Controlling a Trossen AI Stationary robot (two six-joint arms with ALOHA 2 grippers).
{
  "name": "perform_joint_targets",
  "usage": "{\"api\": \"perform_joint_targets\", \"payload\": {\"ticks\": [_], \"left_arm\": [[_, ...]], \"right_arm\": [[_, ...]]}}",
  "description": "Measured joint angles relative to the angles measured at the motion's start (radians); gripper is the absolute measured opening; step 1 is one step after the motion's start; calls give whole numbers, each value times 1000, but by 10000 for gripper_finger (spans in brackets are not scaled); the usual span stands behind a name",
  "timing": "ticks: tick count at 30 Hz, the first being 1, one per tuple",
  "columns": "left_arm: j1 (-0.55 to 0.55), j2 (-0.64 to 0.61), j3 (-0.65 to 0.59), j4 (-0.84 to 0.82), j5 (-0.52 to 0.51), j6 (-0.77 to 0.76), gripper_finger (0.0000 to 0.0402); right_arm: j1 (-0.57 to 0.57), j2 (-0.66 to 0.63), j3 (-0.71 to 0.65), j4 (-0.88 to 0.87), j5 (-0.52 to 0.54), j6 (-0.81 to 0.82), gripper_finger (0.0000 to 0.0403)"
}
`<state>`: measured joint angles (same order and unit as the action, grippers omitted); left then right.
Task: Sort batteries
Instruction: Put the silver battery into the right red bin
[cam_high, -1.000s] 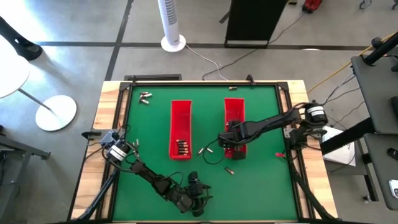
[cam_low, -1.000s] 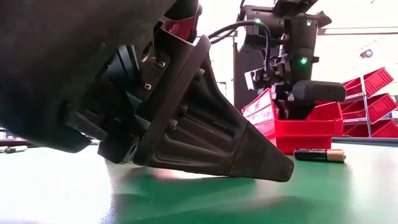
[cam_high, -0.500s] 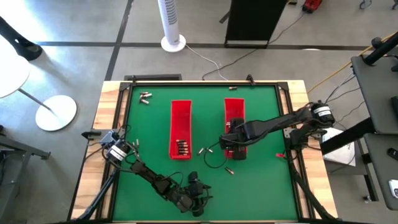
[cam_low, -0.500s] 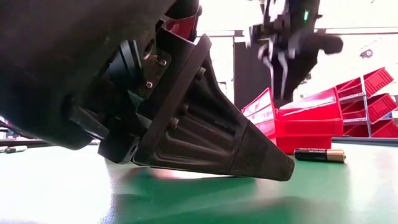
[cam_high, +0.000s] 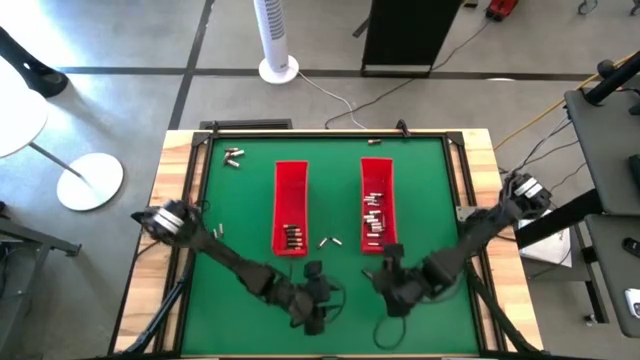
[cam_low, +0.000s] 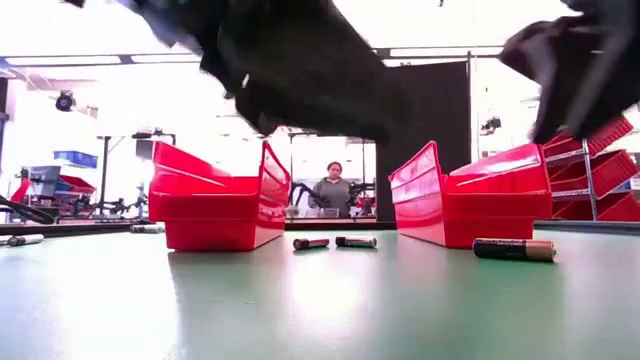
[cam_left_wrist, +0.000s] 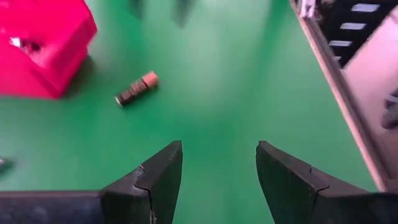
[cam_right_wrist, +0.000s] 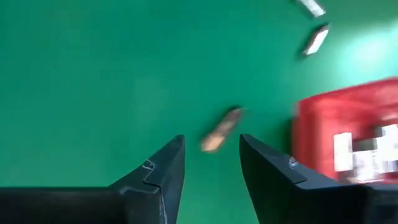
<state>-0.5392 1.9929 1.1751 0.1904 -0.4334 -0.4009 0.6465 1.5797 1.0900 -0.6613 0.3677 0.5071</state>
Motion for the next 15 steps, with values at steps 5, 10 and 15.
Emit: {"api": "perform_joint_targets", "payload": {"ticks": [5, 10, 15], "left_arm": [[132, -136, 1, -162, 147, 126, 185], [331, -170, 1, -292, 327, 184, 185], [471, -151, 12, -367, 452, 256, 185]], "right_arm": [[120, 19, -79, 103, 107, 175, 130], [193, 51, -153, 211, 193, 317, 119], [220, 98, -172, 233, 209, 395, 111]]}}
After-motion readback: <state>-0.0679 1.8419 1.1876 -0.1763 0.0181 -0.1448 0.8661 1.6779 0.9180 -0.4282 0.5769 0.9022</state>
